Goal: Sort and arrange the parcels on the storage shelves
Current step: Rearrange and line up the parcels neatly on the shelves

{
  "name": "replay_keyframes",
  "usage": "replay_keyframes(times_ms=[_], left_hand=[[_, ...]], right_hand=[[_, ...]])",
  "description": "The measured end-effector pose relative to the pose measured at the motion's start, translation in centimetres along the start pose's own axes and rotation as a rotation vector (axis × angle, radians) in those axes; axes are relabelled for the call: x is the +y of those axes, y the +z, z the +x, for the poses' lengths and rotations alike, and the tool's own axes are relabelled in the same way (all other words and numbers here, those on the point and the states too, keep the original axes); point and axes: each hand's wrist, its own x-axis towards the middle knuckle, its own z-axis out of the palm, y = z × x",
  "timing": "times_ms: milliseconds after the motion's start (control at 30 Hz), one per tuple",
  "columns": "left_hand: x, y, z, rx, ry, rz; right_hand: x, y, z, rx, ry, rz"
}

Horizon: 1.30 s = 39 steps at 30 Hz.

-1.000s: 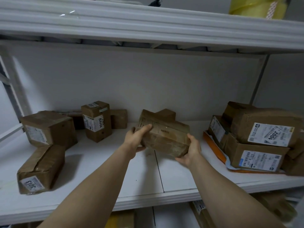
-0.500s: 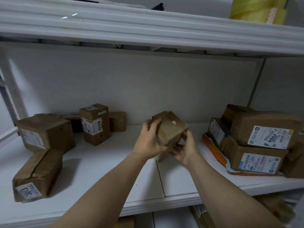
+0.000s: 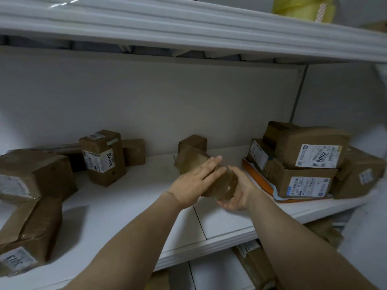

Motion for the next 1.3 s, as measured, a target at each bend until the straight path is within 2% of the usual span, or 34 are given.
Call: replay_keyframes(times_ms=[67,167,233,267,433,633,833,933,1167,1300], left_hand=[[0.7,0.0,0.1,-0.005,-0.011,0.007],[0.8,0.9,0.0,-0.015,-0.224,-0.024],[1.3,1.2,-0.1,-0.037,-0.273,-0.009],[1.6,1.4,-0.2,-0.062,-0.280,0.007],[3.4,1.8,-0.2,0.018,-0.133,0.019],[9.2,-0.6,-0.1,0.107,-0.223,-0.047],[18.5,-0.2,1.4,0.031,-0.232,-0.047],[23.0,0.0,1.6,0.049,-0.234,-0.058],[30.2,0.3,0.7,-0.311,-0.355,-0.116],[31.4,1.8,-1.2,-0.568,-0.358,0.026]], right_hand=[[1.0,-0.2,-0.3,-0.007,-0.007,0.101],[2.1,-0.9,-0.6,0.009,-0.065,0.209],[2.5,-1.8,-1.1,0.048,-0.101,0.244],[2.7,-2.2,-1.3,0.071,-0.108,0.243],[3.9,-4.5,-2.6,0.117,-0.103,0.251],[4.7,-7.7,-6.6,0.117,-0.093,0.185],[5.8,-15.7,-13.5,0.075,-0.120,0.172],[6.1,-20.0,-16.2,0.113,-0.095,0.125],[9.1,-25.2,-19.1,0.218,-0.024,-0.046],[11.1,-26.5,-18.9,0.330,0.041,-0.208]])
